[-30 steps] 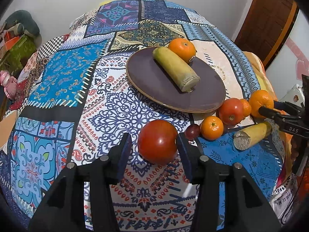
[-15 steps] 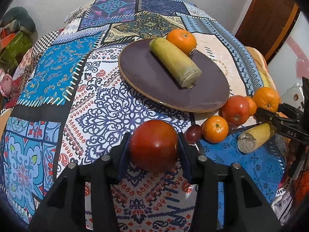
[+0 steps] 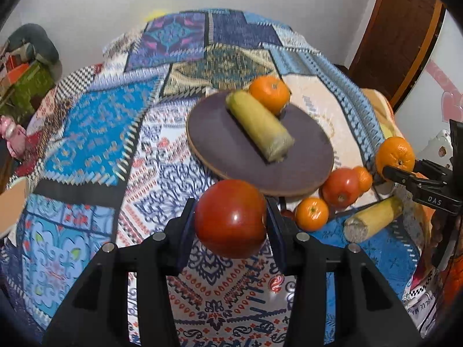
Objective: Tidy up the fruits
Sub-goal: 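Carry tomato and orange onto the plate and open both grippers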
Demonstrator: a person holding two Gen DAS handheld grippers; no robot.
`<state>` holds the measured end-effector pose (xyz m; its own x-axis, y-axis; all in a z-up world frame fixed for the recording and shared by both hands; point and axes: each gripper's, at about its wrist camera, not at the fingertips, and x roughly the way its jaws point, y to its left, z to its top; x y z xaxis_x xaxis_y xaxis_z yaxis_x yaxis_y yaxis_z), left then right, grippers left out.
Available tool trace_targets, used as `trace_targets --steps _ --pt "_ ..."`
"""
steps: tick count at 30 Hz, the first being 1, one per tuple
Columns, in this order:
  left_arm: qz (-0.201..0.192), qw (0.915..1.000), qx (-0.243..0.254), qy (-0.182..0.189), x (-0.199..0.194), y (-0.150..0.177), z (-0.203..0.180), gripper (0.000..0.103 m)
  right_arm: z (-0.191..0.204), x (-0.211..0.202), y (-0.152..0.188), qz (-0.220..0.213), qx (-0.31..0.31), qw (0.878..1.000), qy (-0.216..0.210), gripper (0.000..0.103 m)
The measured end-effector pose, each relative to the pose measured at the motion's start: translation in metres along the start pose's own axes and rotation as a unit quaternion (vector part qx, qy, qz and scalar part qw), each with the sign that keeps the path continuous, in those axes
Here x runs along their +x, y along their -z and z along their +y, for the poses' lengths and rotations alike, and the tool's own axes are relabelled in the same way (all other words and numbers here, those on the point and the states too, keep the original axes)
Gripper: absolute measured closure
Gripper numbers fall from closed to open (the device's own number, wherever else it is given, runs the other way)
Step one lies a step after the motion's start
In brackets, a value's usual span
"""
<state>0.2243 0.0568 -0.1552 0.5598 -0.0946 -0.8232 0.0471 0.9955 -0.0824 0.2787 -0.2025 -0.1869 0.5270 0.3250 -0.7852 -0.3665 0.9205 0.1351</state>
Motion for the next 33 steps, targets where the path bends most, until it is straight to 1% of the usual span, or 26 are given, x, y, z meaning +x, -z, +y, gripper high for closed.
trace_targets --steps 4,8,14,19,22,27,33 --pt "-0.018 0.9998 0.008 -0.006 -0.01 -0.01 -0.003 0.058 0.008 -0.009 -0.014 -0.02 -0.013 1.0 0.001 0.043" --pt "-0.03 0.9995 0.007 -0.004 -0.016 -0.019 -0.003 0.058 0.02 -0.015 -0.028 -0.038 -0.027 0.999 -0.003 0.043" --pt "-0.04 0.9992 0.005 -0.003 -0.016 -0.031 -0.002 0.058 0.04 -0.009 -0.046 -0.049 -0.05 0.997 -0.012 0.043" --pt "-0.044 0.999 -0.006 -0.002 -0.01 -0.043 0.004 0.058 0.056 0.005 -0.059 -0.047 -0.059 0.997 -0.022 0.043" --pt "-0.045 0.9989 -0.01 -0.012 -0.002 -0.05 0.008 0.058 0.067 0.014 -0.065 -0.044 -0.069 0.996 -0.029 0.043" --pt "-0.036 0.9988 0.0 -0.033 0.018 -0.06 0.01 0.058 0.084 0.034 -0.072 -0.033 -0.086 0.995 -0.035 0.043" --pt "-0.023 0.9994 -0.006 -0.026 0.041 -0.069 0.013 0.058 0.089 0.059 -0.076 -0.01 -0.08 0.996 -0.035 0.043"
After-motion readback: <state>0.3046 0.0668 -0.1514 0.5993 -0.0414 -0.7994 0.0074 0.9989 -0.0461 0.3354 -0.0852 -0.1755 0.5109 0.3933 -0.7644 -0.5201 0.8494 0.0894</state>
